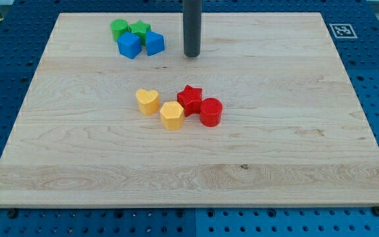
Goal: Separate the green blocks
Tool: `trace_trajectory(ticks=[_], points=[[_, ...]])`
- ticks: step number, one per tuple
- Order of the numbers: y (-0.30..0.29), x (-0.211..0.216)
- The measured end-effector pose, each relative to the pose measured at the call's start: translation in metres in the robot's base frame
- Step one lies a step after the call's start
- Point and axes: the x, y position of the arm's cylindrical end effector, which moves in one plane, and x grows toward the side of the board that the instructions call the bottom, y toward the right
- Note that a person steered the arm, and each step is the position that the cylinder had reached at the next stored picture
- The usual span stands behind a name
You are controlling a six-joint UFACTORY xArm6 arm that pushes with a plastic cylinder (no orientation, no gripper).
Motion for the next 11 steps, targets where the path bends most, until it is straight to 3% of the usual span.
trace_trajectory(ticks=[2,5,6,7,9,11], points=[[-0.003,0.012],[-0.108,0.032],[-0.144,0.004],[-0.15,-0.017],[-0.159,0.009],[-0.193,-0.079]])
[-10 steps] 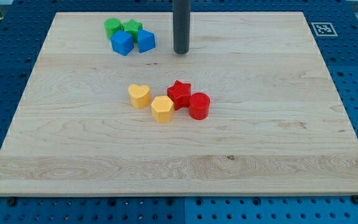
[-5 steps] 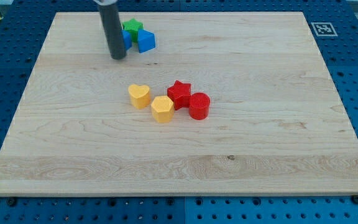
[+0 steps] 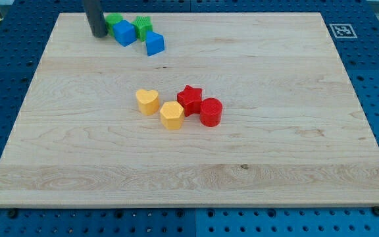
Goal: Separate the green blocks
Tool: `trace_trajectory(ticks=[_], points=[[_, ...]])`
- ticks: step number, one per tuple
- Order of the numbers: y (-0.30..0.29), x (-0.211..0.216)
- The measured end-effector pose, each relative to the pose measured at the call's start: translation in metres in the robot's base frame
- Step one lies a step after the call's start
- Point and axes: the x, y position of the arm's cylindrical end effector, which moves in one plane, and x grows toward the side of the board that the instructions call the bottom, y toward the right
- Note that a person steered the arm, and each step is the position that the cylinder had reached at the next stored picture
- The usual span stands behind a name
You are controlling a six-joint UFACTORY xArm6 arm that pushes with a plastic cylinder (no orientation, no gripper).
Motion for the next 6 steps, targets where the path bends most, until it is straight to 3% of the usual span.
trace_trajectory(ticks=[1,2,4,6], points=[[0.037,-0.001],[0.067,0.032],[-0.008,-0.001],[-0.026,-0.05]])
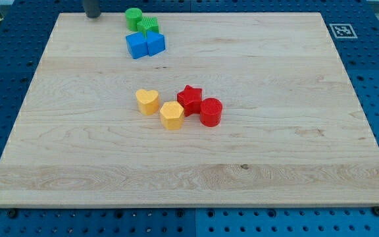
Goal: Separate the green blocks
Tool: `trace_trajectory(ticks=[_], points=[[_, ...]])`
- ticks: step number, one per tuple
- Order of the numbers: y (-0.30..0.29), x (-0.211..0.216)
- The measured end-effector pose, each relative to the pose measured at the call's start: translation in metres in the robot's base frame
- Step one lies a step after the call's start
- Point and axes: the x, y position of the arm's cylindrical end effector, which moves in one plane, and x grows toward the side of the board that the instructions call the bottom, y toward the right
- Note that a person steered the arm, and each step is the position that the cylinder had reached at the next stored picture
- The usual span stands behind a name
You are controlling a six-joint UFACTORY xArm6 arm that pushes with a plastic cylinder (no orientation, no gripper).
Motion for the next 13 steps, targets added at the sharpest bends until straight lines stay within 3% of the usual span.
trace_trajectory(ticks=[4,6,7,10,13], points=[[0.129,0.053],[0.136,0.044],[0.118,0.015],[0.13,0.065],[0.158,0.055]])
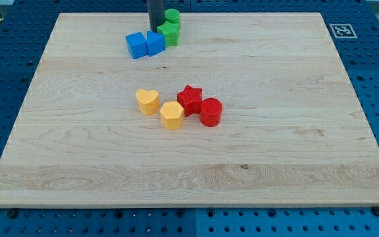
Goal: Separate the green blocks
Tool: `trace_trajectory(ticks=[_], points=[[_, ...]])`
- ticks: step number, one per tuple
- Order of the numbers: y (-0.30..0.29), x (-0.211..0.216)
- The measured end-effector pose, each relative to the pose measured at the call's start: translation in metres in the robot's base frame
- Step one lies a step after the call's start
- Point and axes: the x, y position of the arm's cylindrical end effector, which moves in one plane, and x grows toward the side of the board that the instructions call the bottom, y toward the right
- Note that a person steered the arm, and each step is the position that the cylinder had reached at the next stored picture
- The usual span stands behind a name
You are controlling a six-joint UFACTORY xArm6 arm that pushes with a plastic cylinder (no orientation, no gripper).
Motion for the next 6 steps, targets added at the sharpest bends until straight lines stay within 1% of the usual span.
trace_trajectory(ticks=[1,2,3,4,5,6], points=[[0.023,0.022],[0.024,0.039],[0.023,0.019],[0.013,-0.015],[-0.012,-0.025],[-0.035,-0.02]])
